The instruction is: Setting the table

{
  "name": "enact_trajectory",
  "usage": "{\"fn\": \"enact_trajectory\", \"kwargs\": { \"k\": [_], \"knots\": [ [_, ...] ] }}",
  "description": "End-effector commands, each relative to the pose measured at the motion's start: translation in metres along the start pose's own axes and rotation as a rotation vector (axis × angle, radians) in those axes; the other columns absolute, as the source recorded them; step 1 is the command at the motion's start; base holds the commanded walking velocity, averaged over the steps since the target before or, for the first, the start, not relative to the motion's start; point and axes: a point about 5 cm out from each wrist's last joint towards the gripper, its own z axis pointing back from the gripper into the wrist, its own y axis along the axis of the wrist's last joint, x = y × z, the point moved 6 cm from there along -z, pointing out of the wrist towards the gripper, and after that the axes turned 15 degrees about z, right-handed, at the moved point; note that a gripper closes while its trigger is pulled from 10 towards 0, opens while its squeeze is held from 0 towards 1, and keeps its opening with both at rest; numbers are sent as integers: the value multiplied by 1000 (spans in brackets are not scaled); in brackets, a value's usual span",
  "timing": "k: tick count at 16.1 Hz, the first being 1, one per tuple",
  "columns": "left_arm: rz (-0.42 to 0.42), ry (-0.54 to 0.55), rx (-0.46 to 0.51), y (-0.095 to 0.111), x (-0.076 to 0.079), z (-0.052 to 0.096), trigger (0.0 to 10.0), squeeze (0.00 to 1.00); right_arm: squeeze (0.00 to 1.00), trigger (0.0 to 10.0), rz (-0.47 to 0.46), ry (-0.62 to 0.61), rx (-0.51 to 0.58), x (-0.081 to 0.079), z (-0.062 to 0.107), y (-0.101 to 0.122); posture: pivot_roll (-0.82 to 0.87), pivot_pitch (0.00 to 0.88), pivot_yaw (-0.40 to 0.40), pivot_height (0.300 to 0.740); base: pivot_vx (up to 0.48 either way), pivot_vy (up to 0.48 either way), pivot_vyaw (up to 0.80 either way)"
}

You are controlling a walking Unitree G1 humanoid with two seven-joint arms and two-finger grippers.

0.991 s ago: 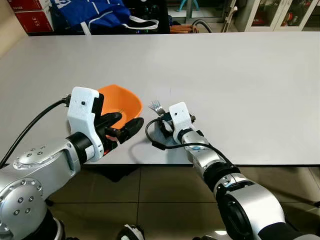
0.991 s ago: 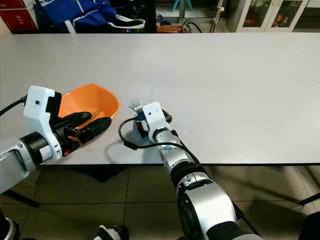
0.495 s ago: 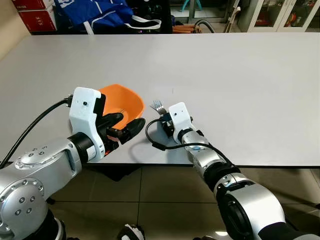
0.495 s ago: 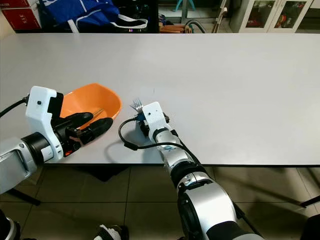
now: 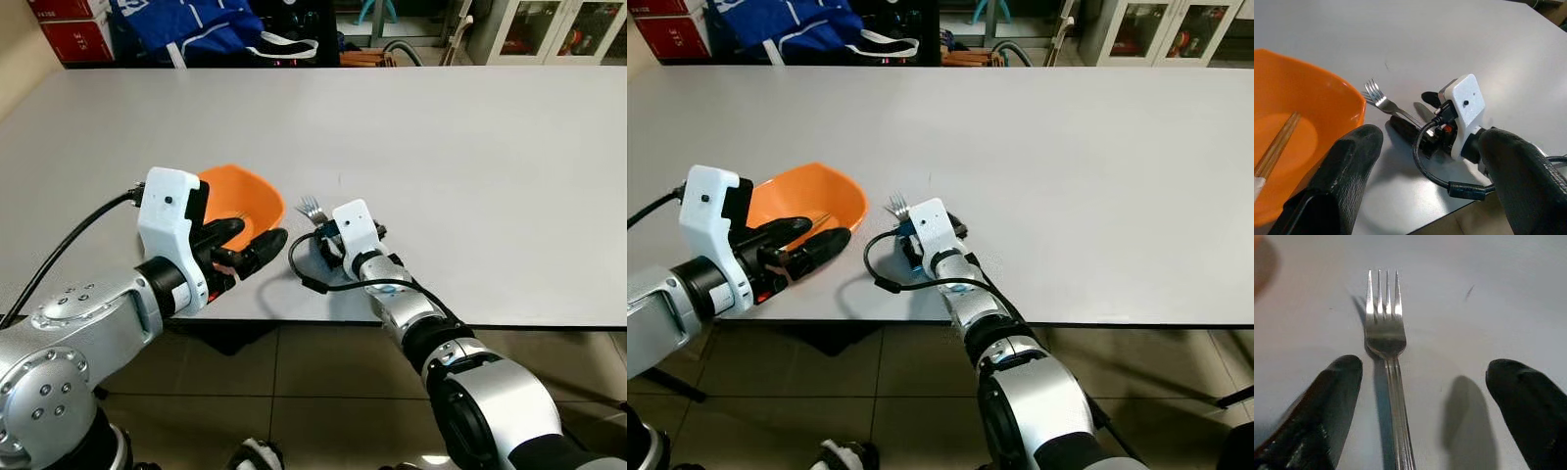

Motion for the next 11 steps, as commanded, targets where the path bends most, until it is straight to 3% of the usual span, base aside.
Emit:
{"fn": "enact_trajectory", "kwargs": {
  "k": [1, 11],
  "knots": [
    [-13, 9, 0, 0, 0, 0, 10000, 0, 1000, 10000, -3, 55, -211, -12, 14, -57, 171, 85, 58, 740, 0, 0, 0],
    [-13, 7, -2, -1, 2, 0, 10000, 0, 1000, 10000, -20, 90, -231, -17, 15, -61, 172, 91, 58, 740, 0, 0, 0]
  ]
}}
